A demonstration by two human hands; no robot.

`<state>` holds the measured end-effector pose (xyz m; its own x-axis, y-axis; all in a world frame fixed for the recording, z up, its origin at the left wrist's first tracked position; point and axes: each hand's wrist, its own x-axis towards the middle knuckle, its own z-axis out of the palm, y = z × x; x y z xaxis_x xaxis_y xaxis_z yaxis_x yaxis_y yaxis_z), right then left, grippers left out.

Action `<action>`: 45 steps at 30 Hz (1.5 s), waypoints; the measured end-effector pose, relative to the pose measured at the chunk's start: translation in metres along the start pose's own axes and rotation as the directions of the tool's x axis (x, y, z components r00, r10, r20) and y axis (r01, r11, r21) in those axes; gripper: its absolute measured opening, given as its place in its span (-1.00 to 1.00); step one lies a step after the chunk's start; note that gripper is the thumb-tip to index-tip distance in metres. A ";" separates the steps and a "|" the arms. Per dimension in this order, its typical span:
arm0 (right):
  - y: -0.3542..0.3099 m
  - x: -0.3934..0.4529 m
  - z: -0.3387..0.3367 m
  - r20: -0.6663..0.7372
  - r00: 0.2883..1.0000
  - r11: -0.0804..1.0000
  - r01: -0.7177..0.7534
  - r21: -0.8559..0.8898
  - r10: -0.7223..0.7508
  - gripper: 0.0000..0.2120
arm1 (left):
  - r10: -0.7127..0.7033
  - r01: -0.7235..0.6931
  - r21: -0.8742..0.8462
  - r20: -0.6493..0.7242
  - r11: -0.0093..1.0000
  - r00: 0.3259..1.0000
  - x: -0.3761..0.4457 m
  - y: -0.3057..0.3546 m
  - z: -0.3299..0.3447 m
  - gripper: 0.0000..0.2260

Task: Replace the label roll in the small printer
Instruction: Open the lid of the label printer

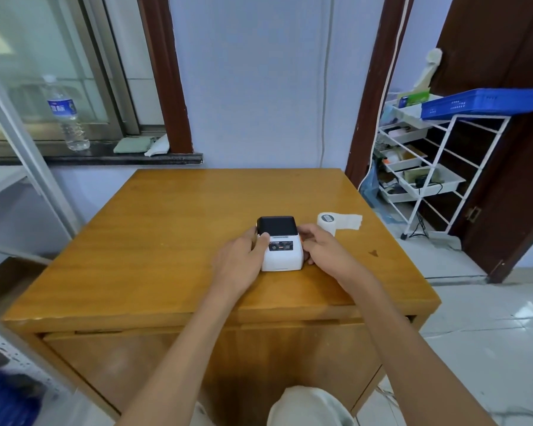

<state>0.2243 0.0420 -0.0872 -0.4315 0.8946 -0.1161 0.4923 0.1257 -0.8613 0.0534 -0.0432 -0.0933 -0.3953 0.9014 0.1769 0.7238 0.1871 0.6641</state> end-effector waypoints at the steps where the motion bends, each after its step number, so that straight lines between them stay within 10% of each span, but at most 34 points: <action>1: 0.000 0.000 0.000 0.000 1.000 1.000 0.004 0.012 -0.004 -0.53 | 0.005 -0.005 -0.003 0.001 1.000 1.000 0.000 0.000 0.000 -0.58; 45: 0.007 0.007 -0.008 0.002 0.993 0.986 0.120 0.115 -0.121 -0.35 | -0.021 0.023 0.053 -0.040 0.998 0.999 0.006 -0.003 0.006 -0.53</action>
<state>0.2312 0.0526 -0.0899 -0.4895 0.8719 -0.0120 0.3465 0.1818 -0.9202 0.0524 -0.0362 -0.0993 -0.4324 0.8811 0.1916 0.7435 0.2281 0.6286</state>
